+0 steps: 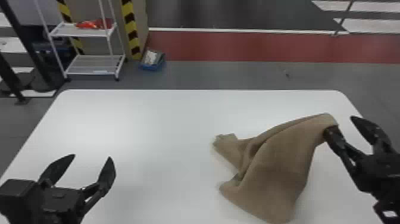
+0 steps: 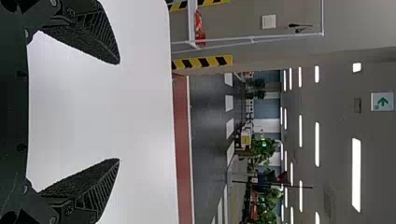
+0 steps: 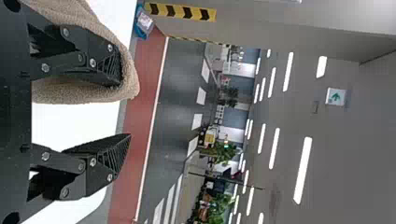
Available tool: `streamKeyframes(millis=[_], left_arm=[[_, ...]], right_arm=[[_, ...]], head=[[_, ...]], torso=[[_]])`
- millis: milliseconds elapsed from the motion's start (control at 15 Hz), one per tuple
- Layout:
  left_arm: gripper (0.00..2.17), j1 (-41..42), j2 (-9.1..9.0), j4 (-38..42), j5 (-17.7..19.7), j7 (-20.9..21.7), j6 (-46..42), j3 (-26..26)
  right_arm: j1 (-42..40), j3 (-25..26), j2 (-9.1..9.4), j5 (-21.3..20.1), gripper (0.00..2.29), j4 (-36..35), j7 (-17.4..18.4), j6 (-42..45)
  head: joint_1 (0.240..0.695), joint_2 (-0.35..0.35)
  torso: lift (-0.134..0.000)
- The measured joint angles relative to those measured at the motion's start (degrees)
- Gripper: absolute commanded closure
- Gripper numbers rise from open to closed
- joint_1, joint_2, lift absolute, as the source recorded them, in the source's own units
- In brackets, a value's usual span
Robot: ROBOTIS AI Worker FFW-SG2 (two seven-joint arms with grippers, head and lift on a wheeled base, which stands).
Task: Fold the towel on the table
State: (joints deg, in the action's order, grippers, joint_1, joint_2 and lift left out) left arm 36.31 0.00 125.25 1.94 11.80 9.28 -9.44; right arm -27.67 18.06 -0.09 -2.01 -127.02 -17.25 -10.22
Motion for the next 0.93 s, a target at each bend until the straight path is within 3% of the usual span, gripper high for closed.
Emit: streamKeyframes(millis=[267,400,533,933], left_arm=[[0.16,0.3,0.0,0.3,-1.6,6.6,0.2,3.4],[0.16,0.3,0.0,0.6,-2.0,13.3,1.4,4.0],[0.16,0.2,0.0,0.7,-2.5,19.6,2.7,5.6],[0.21,-3.0,0.0,-3.1,-10.6,21.2,7.1,15.8]], right_arm=[[-1.3,2.0,0.0,-1.5,0.05,0.0,-0.4,-2.8],[-1.6,3.6,0.0,-2.5,0.05,0.1,-0.3,-4.5],[-1.5,5.4,0.0,-2.9,0.05,0.7,-0.1,-6.8],[-1.5,7.8,0.0,-3.3,0.05,3.7,-0.1,-8.8]], head=[[0.695,-0.171],[0.695,-0.228],[0.695,-0.327],[0.695,-0.35]], torso=[[-0.125],[-0.125],[-0.125],[-0.125]])
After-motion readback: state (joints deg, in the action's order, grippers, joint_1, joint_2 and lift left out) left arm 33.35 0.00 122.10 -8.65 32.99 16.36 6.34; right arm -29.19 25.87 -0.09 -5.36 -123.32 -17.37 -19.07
